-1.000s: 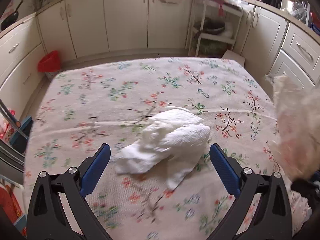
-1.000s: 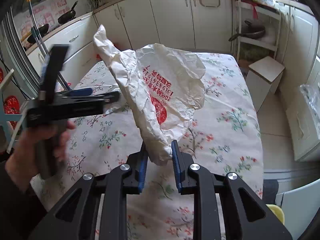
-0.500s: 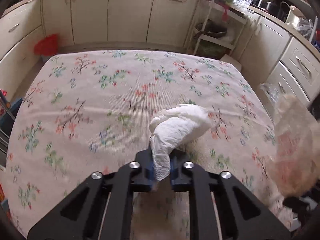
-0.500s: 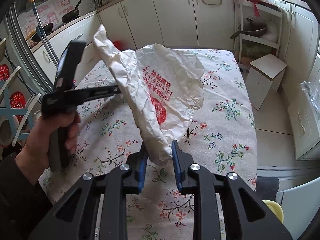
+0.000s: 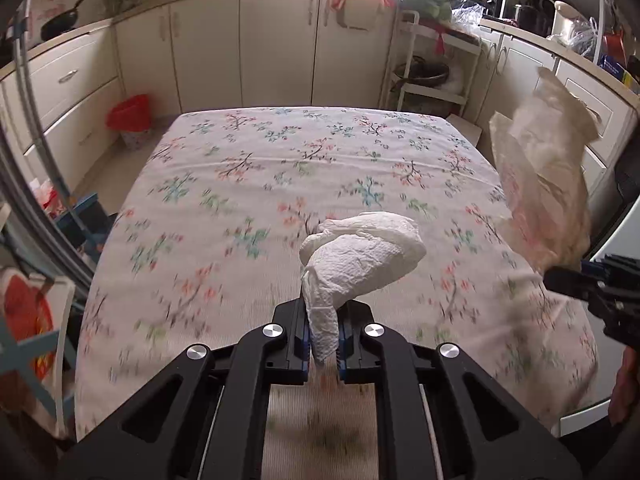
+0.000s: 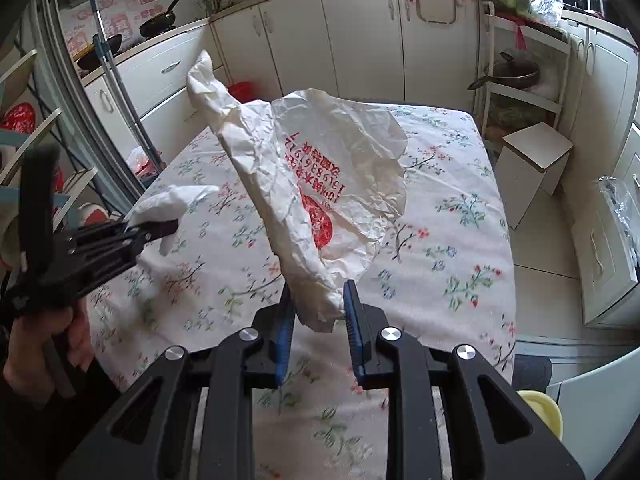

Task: Collect trash
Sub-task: 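Lift the wrapper and tissue and carry both to the yellow bucket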

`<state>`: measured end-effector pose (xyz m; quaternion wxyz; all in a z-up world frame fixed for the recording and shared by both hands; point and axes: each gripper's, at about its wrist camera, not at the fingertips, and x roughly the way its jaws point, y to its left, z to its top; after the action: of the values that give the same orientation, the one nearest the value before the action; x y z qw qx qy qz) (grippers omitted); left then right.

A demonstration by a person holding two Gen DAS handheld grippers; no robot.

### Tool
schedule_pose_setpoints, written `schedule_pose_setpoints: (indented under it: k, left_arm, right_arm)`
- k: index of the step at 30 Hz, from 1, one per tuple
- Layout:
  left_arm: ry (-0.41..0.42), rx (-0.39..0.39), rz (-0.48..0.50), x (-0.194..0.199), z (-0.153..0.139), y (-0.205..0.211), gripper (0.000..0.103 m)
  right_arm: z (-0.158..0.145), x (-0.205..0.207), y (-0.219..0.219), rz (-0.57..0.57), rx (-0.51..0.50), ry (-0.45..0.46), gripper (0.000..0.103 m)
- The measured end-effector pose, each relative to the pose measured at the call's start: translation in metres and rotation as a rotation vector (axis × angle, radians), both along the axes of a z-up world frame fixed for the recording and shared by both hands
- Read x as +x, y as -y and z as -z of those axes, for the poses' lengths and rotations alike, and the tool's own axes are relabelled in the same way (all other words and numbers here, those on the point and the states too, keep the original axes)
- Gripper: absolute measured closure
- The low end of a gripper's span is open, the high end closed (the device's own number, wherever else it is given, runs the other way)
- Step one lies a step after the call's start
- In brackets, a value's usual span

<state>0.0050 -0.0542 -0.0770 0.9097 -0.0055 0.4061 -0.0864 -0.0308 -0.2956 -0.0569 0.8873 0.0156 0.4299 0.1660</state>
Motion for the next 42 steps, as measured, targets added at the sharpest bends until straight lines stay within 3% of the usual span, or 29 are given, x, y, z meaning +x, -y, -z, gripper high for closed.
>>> schedule_pose_setpoints:
  k: [11, 20, 25, 35, 42]
  left_arm:
    - [0.068, 0.046, 0.073, -0.031, -0.008, 0.019, 0.094]
    - [0.085, 0.038, 0.084, -0.026, -0.015, 0.021, 0.094]
    - [0.095, 0.006, 0.089, -0.028, -0.021, 0.018, 0.094]
    - [0.132, -0.096, 0.183, -0.034, -0.040, 0.052, 0.094]
    - [0.115, -0.143, 0.334, -0.051, -0.046, 0.133, 0.094]
  right_arm:
    - [-0.012, -0.030, 0.002, 0.001, -0.026, 0.052, 0.077]
    - [-0.009, -0.025, -0.002, -0.005, -0.033, 0.060, 0.077]
    - [-0.023, -0.033, 0.000, 0.006, -0.031, 0.123, 0.080]
    - [-0.047, -0.055, 0.059, 0.128, -0.020, 0.195, 0.082]
    - [-0.044, -0.086, 0.141, 0.310, -0.016, 0.156, 0.082]
